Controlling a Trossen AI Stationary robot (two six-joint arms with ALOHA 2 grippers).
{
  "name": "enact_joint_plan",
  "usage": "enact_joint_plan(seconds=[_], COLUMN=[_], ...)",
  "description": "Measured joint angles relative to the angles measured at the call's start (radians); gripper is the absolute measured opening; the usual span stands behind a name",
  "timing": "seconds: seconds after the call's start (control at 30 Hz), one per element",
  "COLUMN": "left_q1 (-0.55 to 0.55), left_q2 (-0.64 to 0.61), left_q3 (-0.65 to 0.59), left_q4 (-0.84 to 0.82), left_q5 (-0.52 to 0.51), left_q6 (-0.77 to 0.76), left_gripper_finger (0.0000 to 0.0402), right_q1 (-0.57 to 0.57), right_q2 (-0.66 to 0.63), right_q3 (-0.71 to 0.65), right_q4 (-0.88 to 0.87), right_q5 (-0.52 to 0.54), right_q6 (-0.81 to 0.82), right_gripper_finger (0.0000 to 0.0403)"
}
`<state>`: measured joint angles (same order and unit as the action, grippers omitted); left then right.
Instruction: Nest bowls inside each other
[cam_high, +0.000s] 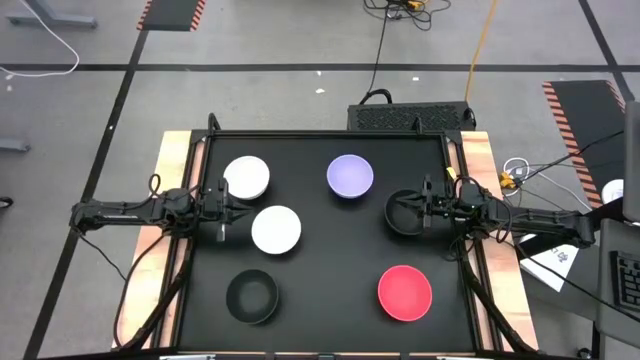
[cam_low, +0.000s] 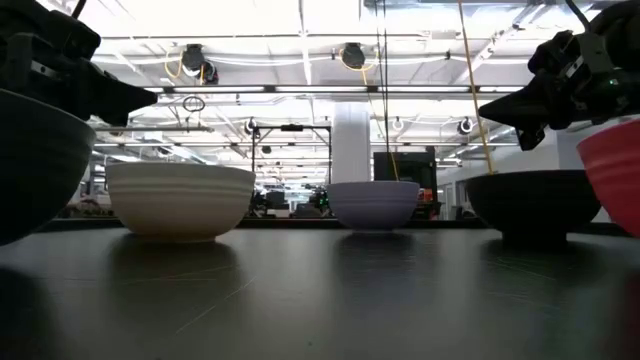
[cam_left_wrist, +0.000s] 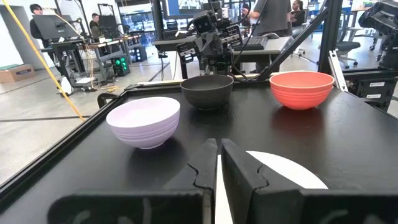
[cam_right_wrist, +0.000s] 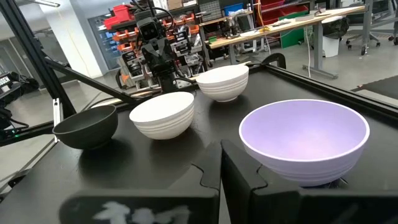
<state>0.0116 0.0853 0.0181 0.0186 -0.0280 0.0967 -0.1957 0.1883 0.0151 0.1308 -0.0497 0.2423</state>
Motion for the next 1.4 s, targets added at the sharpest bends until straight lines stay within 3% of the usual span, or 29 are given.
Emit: enact_joint_plan(seconds=[0.5,0.77,1.4], left_q1=[0.0,0.0,0.0], left_q2=[0.0,0.0,0.0], left_q3=[0.0,0.0,0.0], left_q4=[0.005,0.091,0.166], left_q5=[0.0,0.002,0.027], left_q6=[-0.002,-0.166,-0.171], left_gripper_finger=[0.0026,0.0026,0.0026], right_q1=[0.0,0.0,0.0], right_q2=[0.0,0.0,0.0], right_q3=[0.0,0.0,0.0], right_q4=[0.0,0.0,0.089], right_q5=[0.0,0.0,-0.001], right_q6=[0.0,0.0,0.027], right_gripper_finger=[0.0,0.0,0.0])
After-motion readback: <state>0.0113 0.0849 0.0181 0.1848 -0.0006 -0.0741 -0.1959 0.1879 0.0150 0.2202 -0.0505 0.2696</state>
